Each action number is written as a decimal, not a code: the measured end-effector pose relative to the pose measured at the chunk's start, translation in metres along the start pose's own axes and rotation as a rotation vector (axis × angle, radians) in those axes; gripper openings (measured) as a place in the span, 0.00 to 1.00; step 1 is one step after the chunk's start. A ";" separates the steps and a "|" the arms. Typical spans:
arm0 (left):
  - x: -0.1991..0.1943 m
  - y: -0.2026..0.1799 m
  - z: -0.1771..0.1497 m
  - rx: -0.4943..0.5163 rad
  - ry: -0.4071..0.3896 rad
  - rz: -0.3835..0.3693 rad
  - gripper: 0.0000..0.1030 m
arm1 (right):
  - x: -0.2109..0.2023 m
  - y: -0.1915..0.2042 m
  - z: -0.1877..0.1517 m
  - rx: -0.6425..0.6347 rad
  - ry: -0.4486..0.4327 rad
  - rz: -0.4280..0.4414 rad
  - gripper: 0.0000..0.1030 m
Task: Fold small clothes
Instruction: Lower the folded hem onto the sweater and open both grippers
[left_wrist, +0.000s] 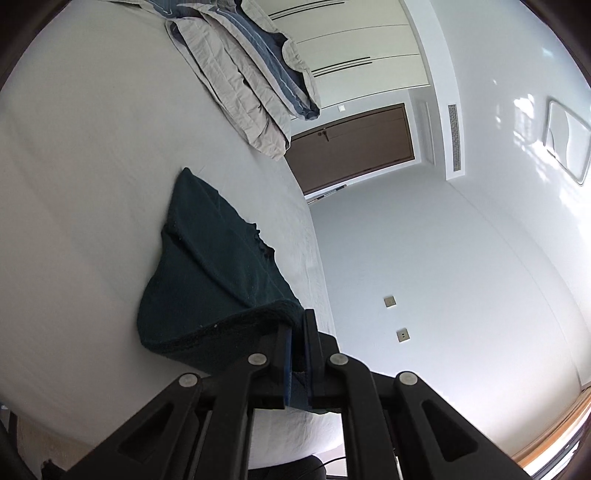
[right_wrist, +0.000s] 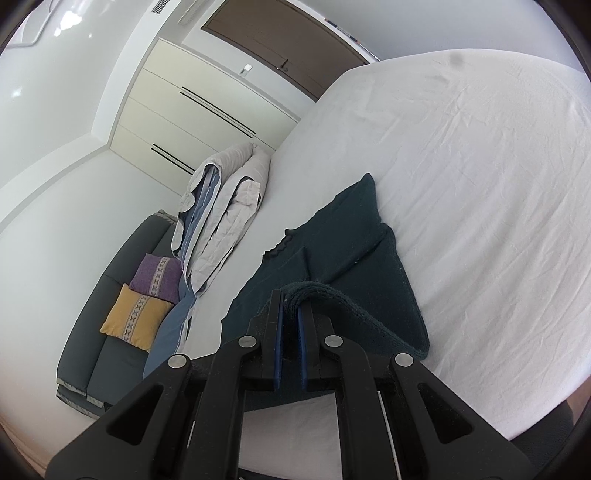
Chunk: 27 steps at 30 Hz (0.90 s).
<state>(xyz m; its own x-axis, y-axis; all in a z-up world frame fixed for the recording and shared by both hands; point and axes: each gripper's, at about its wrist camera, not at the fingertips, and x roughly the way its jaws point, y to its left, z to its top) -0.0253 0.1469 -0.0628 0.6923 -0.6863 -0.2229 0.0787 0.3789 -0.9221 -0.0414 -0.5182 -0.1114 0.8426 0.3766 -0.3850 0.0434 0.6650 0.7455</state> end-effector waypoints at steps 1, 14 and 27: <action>0.005 -0.001 0.007 0.004 -0.005 0.000 0.05 | 0.004 0.002 0.005 -0.005 -0.006 -0.002 0.06; 0.114 0.012 0.106 -0.010 -0.006 0.066 0.05 | 0.124 0.010 0.096 0.038 -0.036 -0.042 0.06; 0.222 0.071 0.177 -0.071 0.038 0.207 0.06 | 0.269 -0.036 0.157 0.075 0.013 -0.239 0.05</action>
<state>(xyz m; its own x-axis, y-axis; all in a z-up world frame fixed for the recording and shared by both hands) 0.2604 0.1314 -0.1220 0.6611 -0.6217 -0.4199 -0.1137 0.4702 -0.8752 0.2680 -0.5415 -0.1564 0.7964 0.2228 -0.5622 0.2811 0.6867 0.6704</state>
